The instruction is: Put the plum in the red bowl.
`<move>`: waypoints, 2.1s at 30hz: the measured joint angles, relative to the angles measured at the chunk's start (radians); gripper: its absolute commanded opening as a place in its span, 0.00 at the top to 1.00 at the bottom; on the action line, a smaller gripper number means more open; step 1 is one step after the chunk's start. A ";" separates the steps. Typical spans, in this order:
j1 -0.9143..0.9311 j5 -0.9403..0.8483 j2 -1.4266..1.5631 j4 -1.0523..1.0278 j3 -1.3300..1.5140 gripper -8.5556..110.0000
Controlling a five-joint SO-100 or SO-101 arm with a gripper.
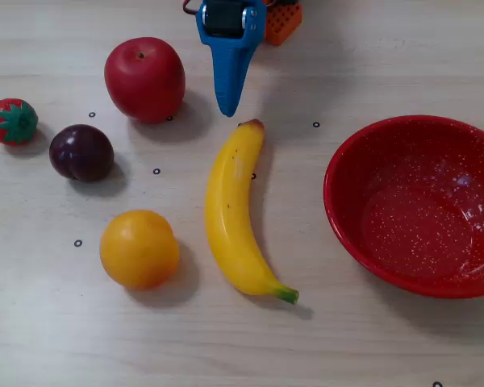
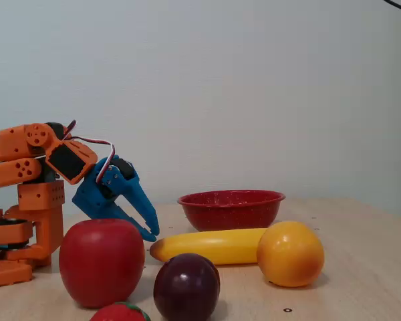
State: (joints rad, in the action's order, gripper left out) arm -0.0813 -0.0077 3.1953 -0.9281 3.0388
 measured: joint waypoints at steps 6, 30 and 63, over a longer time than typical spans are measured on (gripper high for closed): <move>0.000 0.000 0.000 0.000 0.000 0.93; -0.081 0.089 -0.715 -0.265 -0.759 0.93; -0.664 0.822 -2.066 -0.854 -2.169 0.51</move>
State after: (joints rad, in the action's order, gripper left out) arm -0.7455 0.8145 1.1290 -1.7825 0.8698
